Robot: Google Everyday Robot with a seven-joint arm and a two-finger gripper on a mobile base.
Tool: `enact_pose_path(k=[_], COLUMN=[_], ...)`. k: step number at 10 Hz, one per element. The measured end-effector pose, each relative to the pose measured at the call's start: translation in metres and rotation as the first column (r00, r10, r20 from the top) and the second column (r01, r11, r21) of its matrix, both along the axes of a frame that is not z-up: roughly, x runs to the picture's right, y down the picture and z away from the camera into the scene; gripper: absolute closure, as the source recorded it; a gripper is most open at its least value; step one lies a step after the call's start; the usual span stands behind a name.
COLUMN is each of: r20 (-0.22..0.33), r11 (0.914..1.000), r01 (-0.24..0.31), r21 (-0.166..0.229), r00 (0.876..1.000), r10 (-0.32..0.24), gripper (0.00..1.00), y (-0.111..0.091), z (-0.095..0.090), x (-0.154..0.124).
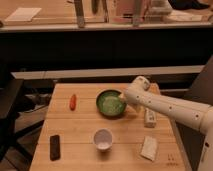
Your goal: Pick up the ceramic bowl
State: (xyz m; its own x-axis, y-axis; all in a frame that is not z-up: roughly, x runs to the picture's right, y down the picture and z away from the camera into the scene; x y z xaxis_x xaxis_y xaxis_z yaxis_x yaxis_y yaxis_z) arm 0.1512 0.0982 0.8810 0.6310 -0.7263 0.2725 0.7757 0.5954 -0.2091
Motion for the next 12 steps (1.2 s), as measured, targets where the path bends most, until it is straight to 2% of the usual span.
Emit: enact_pose_path(k=[7, 12], r20=[0.037, 0.059], r11=[0.9994, 0.9985], r01=[0.024, 0.035], r21=[-0.026, -0.043], r00=[0.999, 0.998], r10=[-0.023, -0.032], gripper=[0.20, 0.20], y=[0.013, 0.017], z=[0.019, 0.025], x=[0.004, 0.000])
